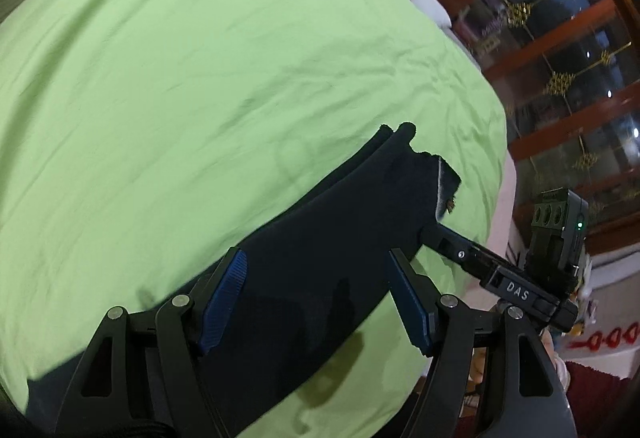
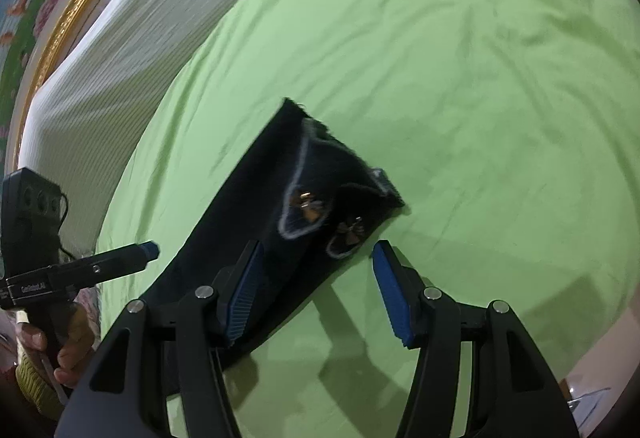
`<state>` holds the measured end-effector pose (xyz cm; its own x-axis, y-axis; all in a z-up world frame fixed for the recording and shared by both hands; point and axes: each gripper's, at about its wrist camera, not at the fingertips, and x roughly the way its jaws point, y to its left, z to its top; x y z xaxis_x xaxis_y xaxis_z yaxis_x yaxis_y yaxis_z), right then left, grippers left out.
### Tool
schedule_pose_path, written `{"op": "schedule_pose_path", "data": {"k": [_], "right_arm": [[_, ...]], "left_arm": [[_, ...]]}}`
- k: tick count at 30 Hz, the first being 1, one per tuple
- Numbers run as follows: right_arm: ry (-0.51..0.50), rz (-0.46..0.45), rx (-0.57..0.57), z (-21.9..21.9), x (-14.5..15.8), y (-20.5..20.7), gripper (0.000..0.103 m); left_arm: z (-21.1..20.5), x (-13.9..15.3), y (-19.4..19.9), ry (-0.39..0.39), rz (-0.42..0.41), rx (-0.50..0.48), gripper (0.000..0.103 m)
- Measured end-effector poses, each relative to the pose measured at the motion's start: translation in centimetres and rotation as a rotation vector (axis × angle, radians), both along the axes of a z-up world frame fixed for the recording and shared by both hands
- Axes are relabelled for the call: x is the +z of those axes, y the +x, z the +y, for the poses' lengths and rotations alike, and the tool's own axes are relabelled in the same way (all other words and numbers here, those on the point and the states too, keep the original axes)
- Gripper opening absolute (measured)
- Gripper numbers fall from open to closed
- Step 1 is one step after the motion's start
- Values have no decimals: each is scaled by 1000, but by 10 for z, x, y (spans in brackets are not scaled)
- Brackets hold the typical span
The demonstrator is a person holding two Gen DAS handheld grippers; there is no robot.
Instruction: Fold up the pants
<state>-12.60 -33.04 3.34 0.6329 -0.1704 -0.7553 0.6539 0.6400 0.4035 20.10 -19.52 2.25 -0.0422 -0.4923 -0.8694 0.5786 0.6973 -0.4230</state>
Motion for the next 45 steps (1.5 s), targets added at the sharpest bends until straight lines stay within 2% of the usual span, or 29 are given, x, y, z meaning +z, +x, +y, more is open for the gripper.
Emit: {"op": "schedule_pose_path", "data": {"k": [6,7,9,16,19,21,24,29,31,36,45], "right_arm": [[82,-104,-32,-16,-9,-1,56],[91,-108,-47,-19,-11,-4,41],[113,-108,-59,-24,-15,-7,19],[170,-170,-24,-32,-19,-18,15],[205,-180,-31,-32,-23,-20,18],[200,-177,-22,-31,-23,-24,21],[202,-179,-5,-32,-22,-22,27],[166,-168,34,-23,-23,-18,26],[143,-164,56,-20,-17,-14,15],[81,-197,143,-6,9,-11,13],[38,-247,383,48,46,12,13]], "left_arm": [[-40,-24,18,14,65,-50,72],[-49,-29,21,16,76,-59,72],[-62,-35,26,10,102,-77,72],[-112,-55,35,9,136,-166,69],[-125,-59,36,10,145,-203,58],[-134,-60,36,2,150,-233,39],[-141,-57,32,-17,153,-278,24],[-135,-51,32,-48,150,-280,17],[-129,-44,33,-74,153,-265,15],[-106,-18,32,-143,141,-235,14],[-24,37,23,-267,86,-135,13]]}}
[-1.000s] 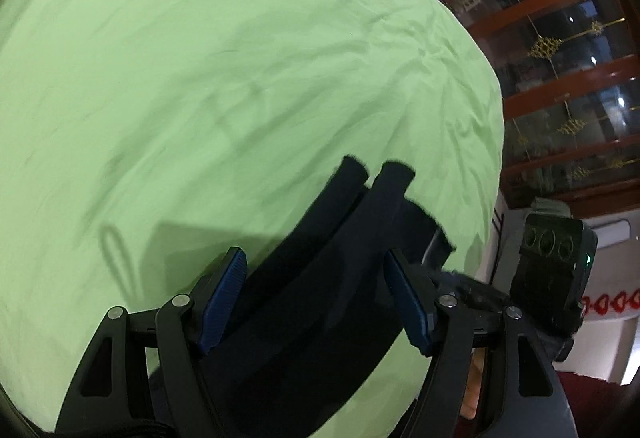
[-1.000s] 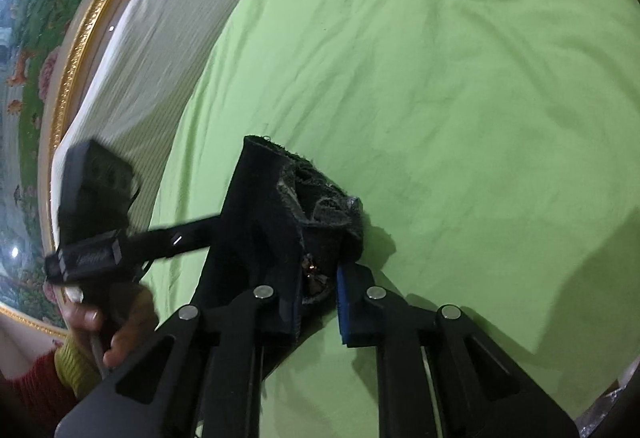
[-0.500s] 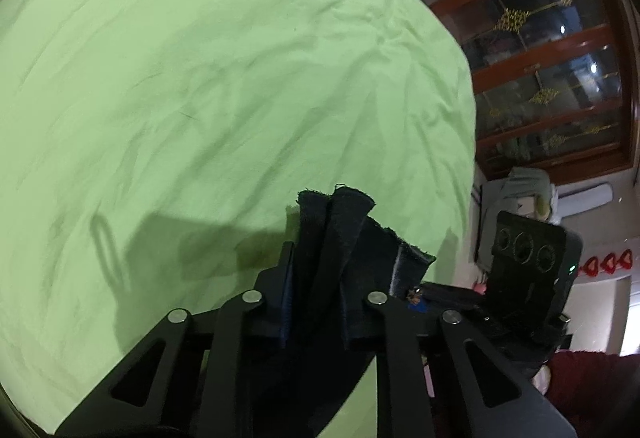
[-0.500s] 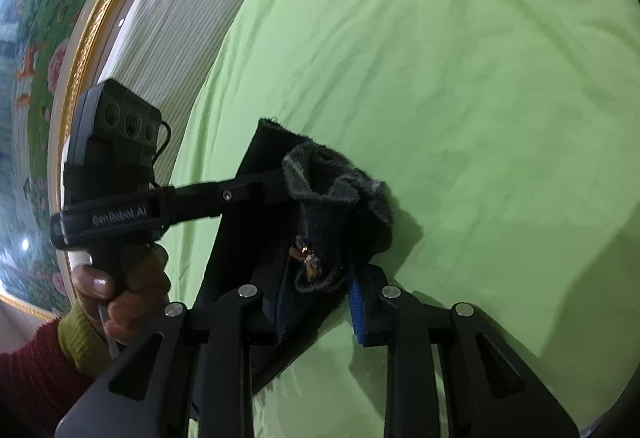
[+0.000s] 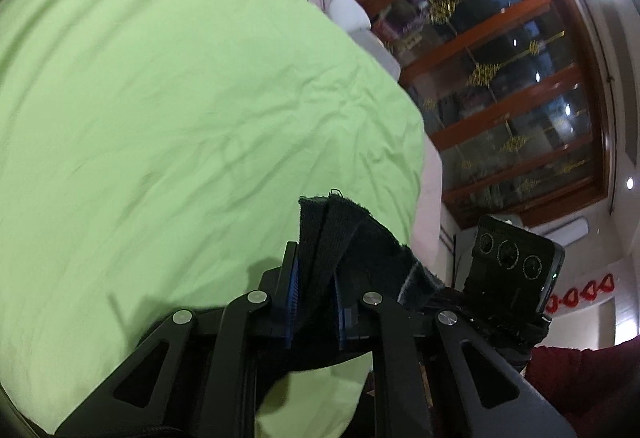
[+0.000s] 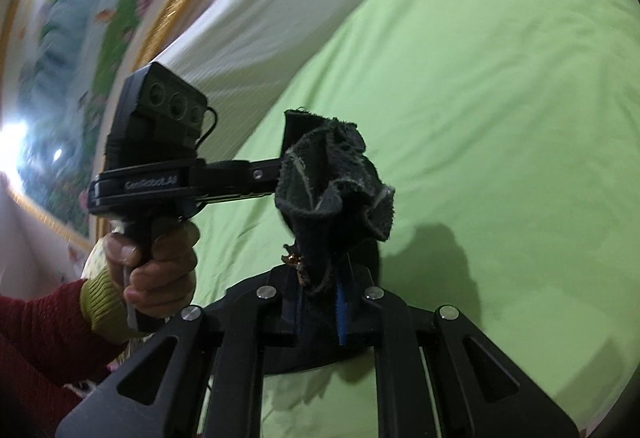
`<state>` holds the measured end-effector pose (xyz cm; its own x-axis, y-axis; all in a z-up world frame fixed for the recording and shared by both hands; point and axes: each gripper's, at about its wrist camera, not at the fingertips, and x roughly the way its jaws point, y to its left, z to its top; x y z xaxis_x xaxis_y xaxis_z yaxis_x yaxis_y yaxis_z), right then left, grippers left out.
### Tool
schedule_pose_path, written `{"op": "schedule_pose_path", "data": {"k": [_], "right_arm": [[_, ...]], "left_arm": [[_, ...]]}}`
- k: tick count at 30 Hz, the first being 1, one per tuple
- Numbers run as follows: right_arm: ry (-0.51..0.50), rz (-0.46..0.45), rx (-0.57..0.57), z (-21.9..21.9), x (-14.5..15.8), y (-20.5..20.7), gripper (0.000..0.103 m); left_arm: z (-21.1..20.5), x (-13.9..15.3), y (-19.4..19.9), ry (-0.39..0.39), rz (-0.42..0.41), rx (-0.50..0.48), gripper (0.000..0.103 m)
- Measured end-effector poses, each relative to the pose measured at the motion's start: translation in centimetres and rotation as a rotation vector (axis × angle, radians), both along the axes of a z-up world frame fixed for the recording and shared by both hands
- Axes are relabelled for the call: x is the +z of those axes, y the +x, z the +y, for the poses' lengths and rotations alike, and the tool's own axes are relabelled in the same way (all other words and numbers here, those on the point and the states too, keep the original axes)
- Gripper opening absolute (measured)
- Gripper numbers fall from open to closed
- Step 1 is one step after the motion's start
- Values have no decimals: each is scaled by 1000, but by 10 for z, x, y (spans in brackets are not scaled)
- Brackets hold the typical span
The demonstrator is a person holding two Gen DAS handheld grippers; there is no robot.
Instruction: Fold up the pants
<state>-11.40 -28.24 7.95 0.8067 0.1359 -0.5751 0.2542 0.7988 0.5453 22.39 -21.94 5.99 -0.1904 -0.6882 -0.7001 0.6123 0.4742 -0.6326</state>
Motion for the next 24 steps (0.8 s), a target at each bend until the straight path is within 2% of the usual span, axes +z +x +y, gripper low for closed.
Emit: {"op": "schedule_pose_path", "data": {"k": [4,8,15,21,24], "right_arm": [[-21,8,72,26,1,7,13],[-54,41,142,49,-5,15,13],[-140,139,243,90,-37,36,13],[-191,221,290,106,-66,55,13],[-211,246,300,115,-71,70,14]], "left_arm": [[41,10,-9,-27,-12,58,13],[78,9,-19,-35,-10,130,13],[134,-16,-32,-9,17,259,13],[167,-49,-35,34,46,356,13],[177,-56,-37,45,50,388,13]]}}
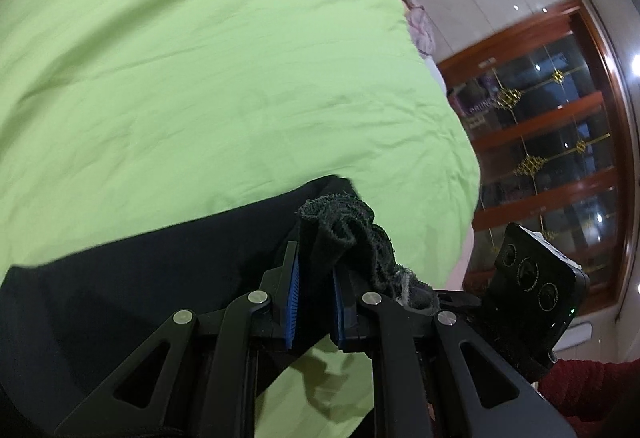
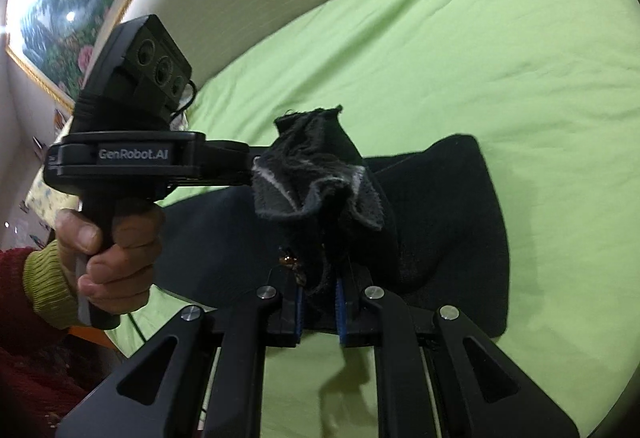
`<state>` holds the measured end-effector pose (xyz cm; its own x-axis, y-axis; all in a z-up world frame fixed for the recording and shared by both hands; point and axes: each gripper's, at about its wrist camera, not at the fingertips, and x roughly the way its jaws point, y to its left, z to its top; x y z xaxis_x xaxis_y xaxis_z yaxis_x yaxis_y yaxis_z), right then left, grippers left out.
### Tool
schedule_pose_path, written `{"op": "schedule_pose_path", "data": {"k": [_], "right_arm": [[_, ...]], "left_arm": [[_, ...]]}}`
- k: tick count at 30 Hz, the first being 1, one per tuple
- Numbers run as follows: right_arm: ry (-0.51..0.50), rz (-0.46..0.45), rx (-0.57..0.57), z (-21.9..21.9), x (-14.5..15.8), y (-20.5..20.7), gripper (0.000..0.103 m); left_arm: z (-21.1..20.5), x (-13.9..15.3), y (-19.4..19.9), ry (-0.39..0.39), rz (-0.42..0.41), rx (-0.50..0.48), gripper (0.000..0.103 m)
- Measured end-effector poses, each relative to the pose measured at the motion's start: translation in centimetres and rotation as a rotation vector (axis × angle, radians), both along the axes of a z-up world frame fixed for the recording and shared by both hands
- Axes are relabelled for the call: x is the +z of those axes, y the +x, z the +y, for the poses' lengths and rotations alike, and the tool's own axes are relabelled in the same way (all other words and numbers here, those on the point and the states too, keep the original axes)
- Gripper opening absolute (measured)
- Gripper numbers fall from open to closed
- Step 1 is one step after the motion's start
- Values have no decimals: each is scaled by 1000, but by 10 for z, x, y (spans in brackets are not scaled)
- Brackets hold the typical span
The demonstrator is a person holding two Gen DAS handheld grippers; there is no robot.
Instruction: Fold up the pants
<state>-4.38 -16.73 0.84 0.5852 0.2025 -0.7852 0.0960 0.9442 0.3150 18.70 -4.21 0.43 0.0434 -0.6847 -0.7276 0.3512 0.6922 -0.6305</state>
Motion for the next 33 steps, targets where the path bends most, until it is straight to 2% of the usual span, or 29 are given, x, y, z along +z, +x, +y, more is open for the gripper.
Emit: {"op": "schedule_pose_path", "data": {"k": [9,11,13,16,22,24,27,33], "right_arm": [[-61,53,25,21,-15,22,21],[-58,65,33,24,-18,26,27],[-45,70,49,28,-19,28,43],[-65,80,79,31,-22,29,47],[-39,107,104,39,-25,41,47],[-22,109,118,42,-22,45,47],[-2,103,128,44,-17,49,48],[6,103,176,71,-10,62,49]], "left_arm": [[38,-26,-6,30,33,110,11],[45,-30,-9,40,40,130,12],[52,-32,-11,46,51,150,12],[65,-32,-18,53,56,192,13],[105,-35,-33,55,89,313,30],[119,-35,-39,46,108,360,39],[141,-31,-54,28,118,459,49],[183,-26,-85,24,133,600,55]]}}
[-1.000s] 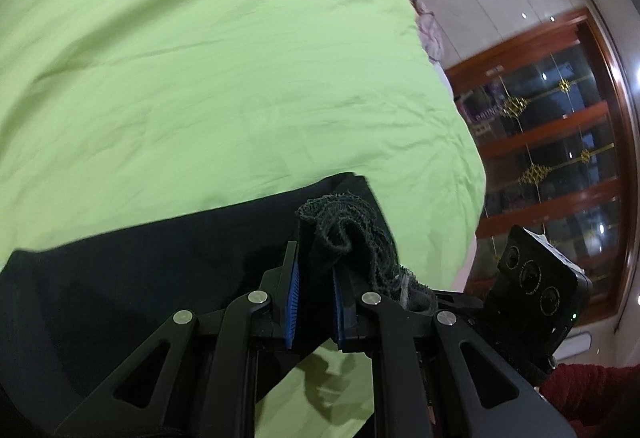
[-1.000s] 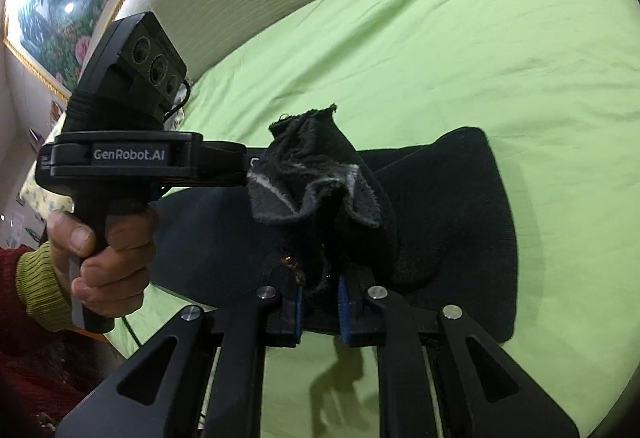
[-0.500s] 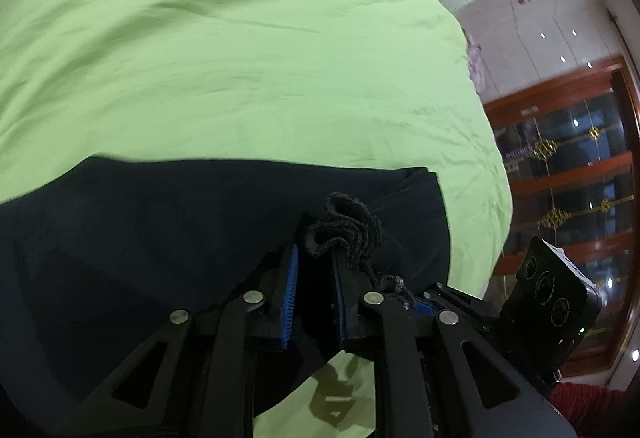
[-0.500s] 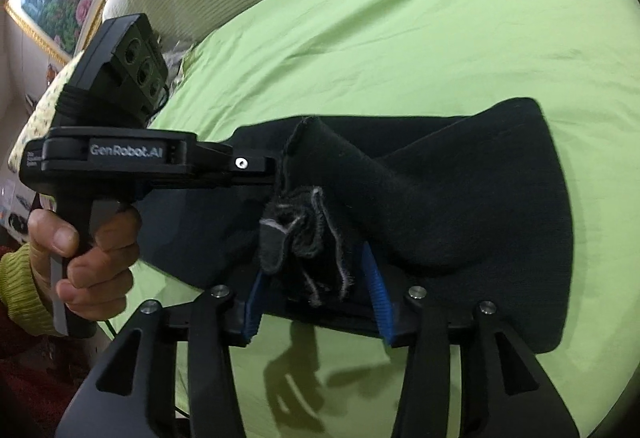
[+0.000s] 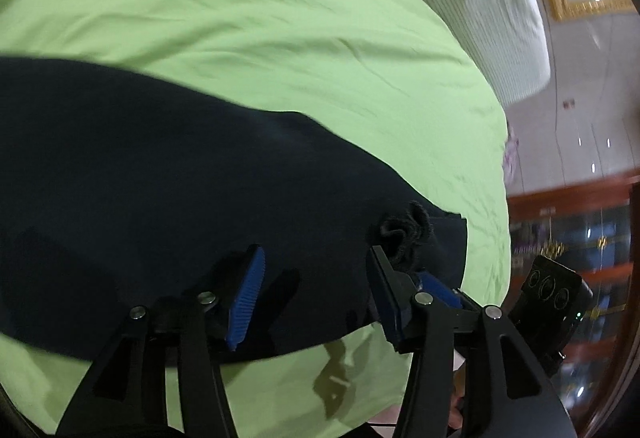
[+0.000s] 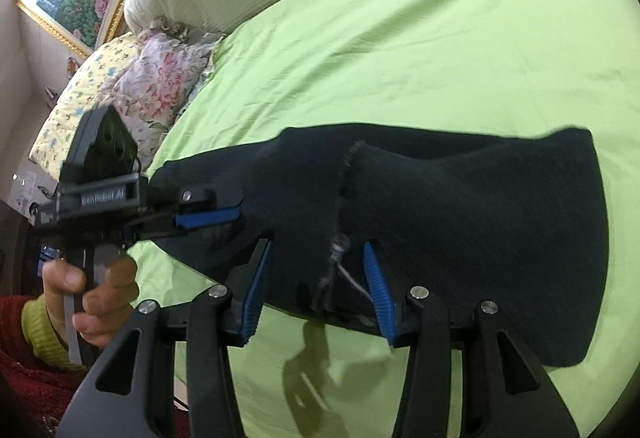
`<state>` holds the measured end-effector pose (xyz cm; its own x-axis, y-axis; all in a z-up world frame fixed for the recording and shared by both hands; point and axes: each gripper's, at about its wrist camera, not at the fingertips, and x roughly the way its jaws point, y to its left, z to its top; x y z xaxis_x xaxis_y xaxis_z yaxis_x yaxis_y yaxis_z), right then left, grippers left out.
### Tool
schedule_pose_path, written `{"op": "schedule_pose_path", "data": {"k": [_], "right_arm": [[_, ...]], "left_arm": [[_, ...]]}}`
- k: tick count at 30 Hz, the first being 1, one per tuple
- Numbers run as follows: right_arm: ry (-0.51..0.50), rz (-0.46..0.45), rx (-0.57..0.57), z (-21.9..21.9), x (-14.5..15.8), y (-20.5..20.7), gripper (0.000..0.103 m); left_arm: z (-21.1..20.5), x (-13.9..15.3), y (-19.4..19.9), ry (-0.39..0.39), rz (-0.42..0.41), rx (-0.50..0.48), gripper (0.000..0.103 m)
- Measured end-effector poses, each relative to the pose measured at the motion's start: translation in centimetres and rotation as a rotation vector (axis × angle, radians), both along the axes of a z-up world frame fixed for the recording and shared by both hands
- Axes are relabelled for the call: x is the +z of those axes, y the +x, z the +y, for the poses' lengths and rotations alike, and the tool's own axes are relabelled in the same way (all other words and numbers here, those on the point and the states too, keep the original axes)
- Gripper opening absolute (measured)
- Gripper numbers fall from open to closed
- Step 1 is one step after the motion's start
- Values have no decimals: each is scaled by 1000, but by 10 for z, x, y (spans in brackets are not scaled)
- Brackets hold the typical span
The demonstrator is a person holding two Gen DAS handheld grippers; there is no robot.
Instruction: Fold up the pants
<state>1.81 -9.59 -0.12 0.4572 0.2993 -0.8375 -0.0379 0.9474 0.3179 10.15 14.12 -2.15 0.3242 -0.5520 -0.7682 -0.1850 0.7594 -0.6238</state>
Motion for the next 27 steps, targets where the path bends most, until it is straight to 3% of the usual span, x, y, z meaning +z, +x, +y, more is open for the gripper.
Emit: {"op": "schedule_pose_path", "data": {"k": [5,13,27], "right_arm": [[3,4,57,16,3,9,55],[-3,31,203,60,0,33,55],[-33,74,443,133,-8,77,56]], "left_arm": [[32,7,-26,7,4,132,63],[74,14,-75,28,21,286,66],[140,1,-132,-19,48,544,69]]}}
